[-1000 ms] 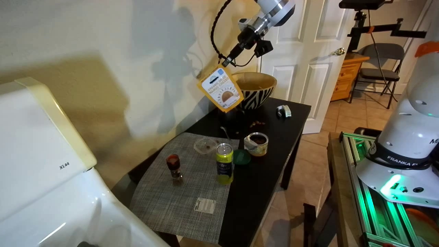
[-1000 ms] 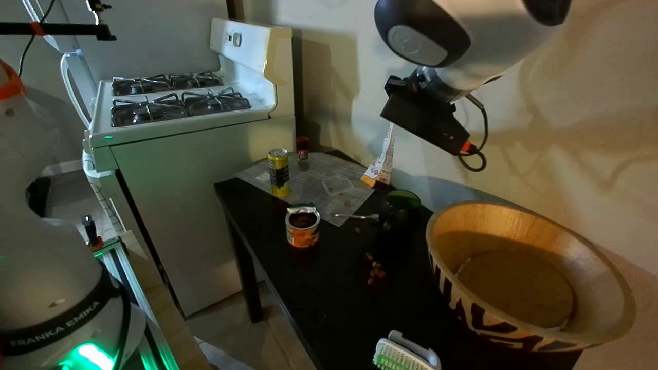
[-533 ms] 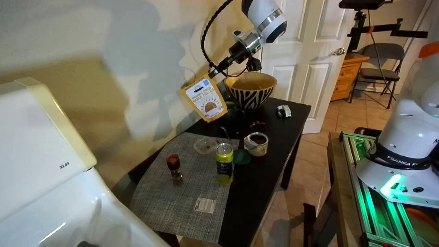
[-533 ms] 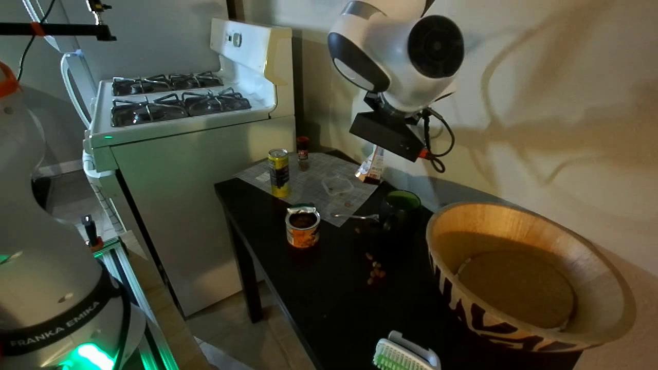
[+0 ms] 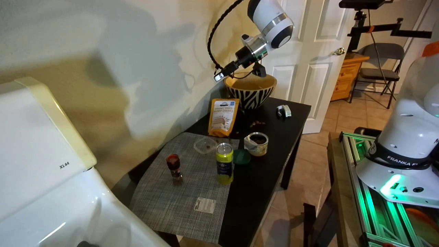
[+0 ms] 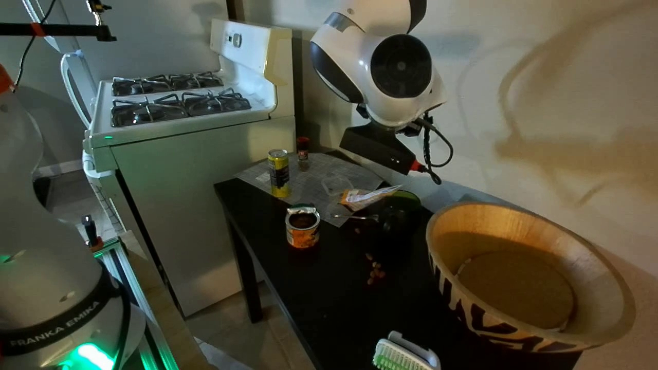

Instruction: Remove the orange bag from the dish

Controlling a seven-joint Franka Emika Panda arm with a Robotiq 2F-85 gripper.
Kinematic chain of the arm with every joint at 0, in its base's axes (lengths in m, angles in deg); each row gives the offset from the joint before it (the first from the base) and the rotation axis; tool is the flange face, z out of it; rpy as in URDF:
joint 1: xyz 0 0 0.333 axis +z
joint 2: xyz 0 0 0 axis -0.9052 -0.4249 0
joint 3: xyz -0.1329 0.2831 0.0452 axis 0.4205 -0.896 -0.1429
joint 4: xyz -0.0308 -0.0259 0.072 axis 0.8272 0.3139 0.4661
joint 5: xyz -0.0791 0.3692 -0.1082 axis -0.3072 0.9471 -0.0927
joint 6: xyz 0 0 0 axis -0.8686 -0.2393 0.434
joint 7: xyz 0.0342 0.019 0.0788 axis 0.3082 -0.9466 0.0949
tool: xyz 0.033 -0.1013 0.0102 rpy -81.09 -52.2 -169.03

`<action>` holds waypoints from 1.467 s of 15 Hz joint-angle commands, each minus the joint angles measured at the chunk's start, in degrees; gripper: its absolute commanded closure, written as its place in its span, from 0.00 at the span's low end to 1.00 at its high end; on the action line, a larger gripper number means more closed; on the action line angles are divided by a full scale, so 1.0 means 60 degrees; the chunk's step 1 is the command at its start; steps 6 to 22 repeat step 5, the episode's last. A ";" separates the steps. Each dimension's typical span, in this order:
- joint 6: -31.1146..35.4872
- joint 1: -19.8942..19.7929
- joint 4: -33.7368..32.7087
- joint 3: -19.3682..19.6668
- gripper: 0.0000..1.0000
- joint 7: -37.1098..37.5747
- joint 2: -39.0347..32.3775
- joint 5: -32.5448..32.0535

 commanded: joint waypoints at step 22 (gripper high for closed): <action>-0.0950 -0.0344 0.0048 0.0689 0.07 0.0711 0.1063 -0.1059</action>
